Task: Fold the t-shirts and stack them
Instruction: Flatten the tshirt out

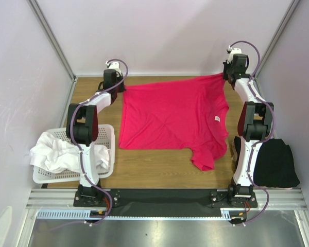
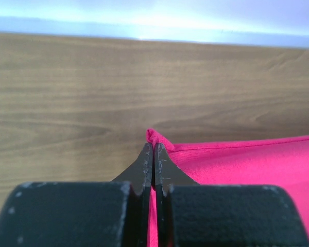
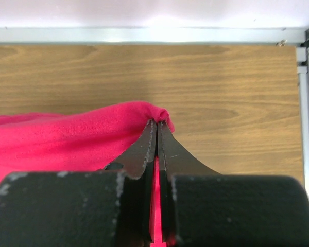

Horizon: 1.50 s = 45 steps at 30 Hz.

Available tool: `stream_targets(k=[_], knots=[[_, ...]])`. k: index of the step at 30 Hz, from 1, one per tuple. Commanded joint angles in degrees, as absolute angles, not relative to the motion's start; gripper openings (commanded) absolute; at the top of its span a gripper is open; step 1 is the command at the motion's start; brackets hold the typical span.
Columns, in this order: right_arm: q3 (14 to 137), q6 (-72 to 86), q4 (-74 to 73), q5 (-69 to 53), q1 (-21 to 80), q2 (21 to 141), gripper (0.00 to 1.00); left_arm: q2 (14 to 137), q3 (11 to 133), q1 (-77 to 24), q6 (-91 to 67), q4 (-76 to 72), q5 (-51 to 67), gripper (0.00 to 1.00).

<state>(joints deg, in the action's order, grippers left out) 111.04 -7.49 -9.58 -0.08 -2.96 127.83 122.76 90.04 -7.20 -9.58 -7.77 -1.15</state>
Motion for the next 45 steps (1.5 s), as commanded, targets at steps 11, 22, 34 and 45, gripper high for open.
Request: stream_targets(k=[11,22,34,45], knots=[[113.80,-6.24,-9.75,0.62,-3.25,126.91,0.00,123.22,95.27,-5.62,-10.54,-5.80,0.18,0.00],[133.59,-2.21,-28.02,-2.02,-2.81,131.32,1.00,123.85,111.36,-5.63,-15.55,14.84,-5.27,0.93],[100.32,15.46,-35.43,-10.19,-2.73,106.46,1.00,103.46,88.45,-16.86,-25.40,33.13,-5.88,0.77],[77.63,16.96,-42.88,-10.64,-2.02,89.13,0.96,96.95,68.83,-24.78,-29.18,33.84,-11.60,0.56]])
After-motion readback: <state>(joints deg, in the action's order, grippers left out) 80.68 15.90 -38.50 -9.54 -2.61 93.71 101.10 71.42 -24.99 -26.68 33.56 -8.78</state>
